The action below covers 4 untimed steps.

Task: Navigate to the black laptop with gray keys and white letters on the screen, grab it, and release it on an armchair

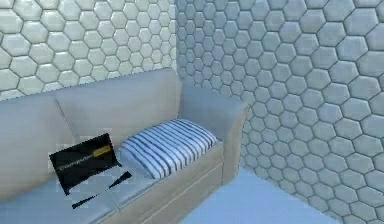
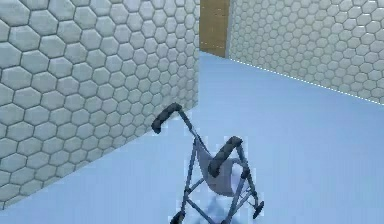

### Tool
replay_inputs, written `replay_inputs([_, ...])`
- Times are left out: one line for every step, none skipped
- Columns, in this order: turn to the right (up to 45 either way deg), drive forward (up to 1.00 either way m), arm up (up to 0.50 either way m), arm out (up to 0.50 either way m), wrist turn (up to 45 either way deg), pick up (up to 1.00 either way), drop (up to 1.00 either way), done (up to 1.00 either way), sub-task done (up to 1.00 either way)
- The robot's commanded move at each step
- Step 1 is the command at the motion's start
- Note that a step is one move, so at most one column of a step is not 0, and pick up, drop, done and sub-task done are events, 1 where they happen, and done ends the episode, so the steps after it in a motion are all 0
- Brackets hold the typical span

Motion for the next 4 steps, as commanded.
replay_inputs([30.0,0.0,0.0,0.0,0.0,0.0,0.0,0.0,0.0])
replay_inputs([0.0,1.0,0.0,0.0,0.0,0.0,0.0,0.0,0.0])
replay_inputs([0.0,0.1,0.0,0.0,0.0,0.0,0.0,0.0,0.0])
replay_inputs([45.0,0.0,0.0,0.0,0.0,0.0,0.0,0.0,0.0])
